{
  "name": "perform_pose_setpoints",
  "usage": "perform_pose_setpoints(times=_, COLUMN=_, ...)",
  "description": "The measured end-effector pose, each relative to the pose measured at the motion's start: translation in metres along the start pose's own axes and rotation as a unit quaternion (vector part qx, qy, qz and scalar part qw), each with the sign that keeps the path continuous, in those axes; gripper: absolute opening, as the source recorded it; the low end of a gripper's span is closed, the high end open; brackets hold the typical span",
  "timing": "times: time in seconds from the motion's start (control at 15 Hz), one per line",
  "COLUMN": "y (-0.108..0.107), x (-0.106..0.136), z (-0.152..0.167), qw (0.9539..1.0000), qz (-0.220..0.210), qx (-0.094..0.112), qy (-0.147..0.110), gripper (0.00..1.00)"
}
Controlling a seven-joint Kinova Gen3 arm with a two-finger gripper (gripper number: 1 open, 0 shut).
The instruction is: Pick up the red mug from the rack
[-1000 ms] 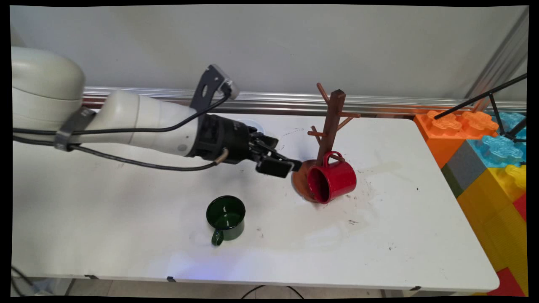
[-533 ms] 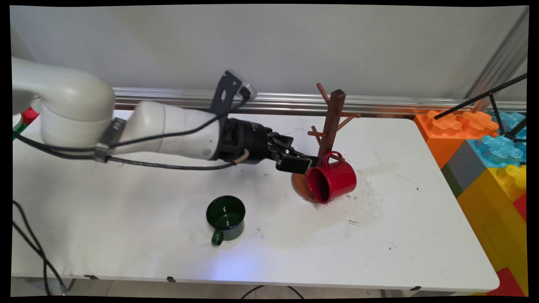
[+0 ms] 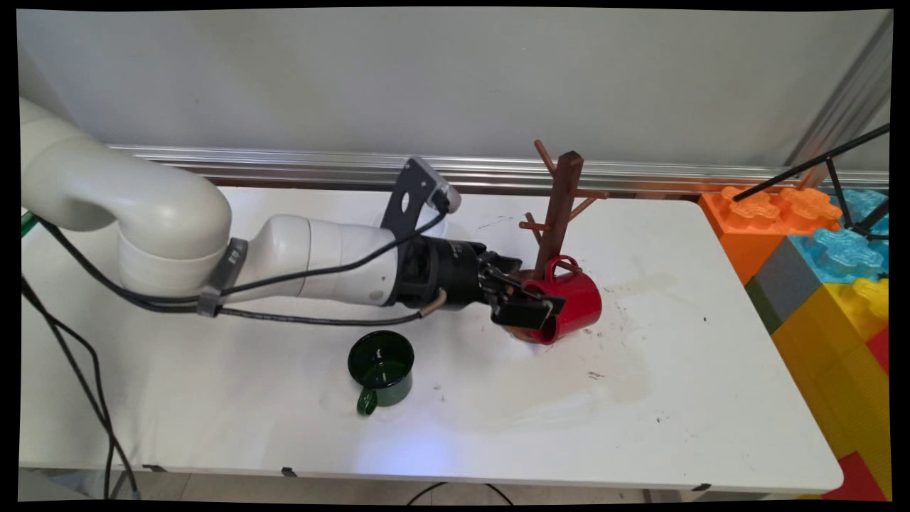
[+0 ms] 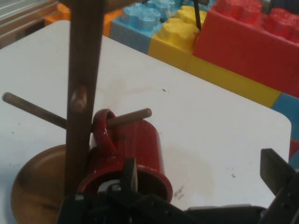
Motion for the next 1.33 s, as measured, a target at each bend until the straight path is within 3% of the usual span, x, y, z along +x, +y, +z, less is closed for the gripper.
perform_pose_setpoints(times=0.6, y=0.002, x=-0.033, z=0.015, qw=0.9997, qz=-0.004, qx=0.022, qy=-0.005, gripper=1.0)
perform_pose_setpoints(times=1.33, y=0.006, x=-0.064, z=0.056, qw=0.9992, qz=-0.017, qx=0.034, qy=0.012, gripper=1.0)
